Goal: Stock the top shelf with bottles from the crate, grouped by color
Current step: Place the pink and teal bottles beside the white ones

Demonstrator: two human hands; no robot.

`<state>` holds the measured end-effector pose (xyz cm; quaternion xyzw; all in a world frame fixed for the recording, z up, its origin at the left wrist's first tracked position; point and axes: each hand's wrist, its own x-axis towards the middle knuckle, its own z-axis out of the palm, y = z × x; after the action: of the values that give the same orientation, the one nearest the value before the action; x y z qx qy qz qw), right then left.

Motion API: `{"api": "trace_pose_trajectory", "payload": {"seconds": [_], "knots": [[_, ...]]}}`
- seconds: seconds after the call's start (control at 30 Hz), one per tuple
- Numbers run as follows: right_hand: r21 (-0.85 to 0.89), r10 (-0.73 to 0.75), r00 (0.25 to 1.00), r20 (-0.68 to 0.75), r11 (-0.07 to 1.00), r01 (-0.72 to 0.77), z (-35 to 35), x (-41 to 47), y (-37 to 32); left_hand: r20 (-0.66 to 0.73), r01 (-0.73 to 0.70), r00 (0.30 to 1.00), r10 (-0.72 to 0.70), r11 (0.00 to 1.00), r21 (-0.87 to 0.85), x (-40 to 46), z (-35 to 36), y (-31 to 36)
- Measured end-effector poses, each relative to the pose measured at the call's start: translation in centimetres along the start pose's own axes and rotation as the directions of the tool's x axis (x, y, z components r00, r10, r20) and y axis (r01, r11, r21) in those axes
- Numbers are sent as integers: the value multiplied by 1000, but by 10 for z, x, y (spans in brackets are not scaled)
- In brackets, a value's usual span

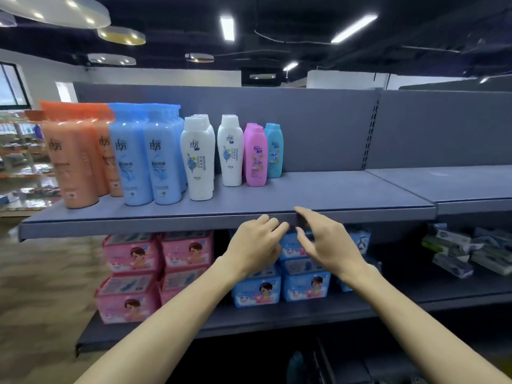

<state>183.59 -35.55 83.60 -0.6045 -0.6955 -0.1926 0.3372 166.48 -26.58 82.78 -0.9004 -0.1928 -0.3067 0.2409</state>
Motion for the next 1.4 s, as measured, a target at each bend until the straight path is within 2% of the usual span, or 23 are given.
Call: {"api": "trace_pose_trajectory", "payload": {"seconds": [0.07,0.17,0.37,0.5,0.57,0.63,0.7,0.73,0.8,0.97,1.07,1.27,1.33,1.4], "knots": [[-22,-50,999,-17,999,49,6,-13,1,16,25,1000,-25,999,-24,-8,7,8],[-14,-44,999,18,999,44,26,-40,5,77,77,994,-72,995,-61,-26,21,20],[3,-3,983,183,1000,2,73,-103,15,227,124,969,-95,986,-116,-74,58,55],[25,37,947,319,999,-48,109,-150,25,416,211,902,-115,959,-191,-120,89,90],[26,55,919,390,997,-70,127,-173,31,578,308,803,-146,932,-192,-142,105,106],[26,68,890,451,996,-89,144,-193,37,771,407,615,-163,904,-134,-159,120,119],[11,81,849,522,995,-102,159,-210,41,882,480,445,-155,873,-89,-170,132,127],[3,84,826,557,995,-103,165,-217,42,908,510,392,-148,856,-80,-174,138,131],[-11,103,777,621,992,-123,176,-227,46,933,549,333,-138,832,-73,-180,150,135],[-64,170,644,746,981,-185,208,-235,54,954,588,257,-158,809,-24,-187,176,143],[-123,203,503,840,974,-188,229,-236,60,964,614,210,-161,790,-2,-192,189,149],[-197,216,152,965,972,-130,280,-241,75,978,651,124,-169,758,48,-206,214,163],[-193,206,89,974,971,-140,295,-243,82,984,651,100,-151,757,50,-206,220,164],[-195,204,71,976,974,-115,308,-243,91,986,654,90,-139,755,47,-205,226,165]]}}
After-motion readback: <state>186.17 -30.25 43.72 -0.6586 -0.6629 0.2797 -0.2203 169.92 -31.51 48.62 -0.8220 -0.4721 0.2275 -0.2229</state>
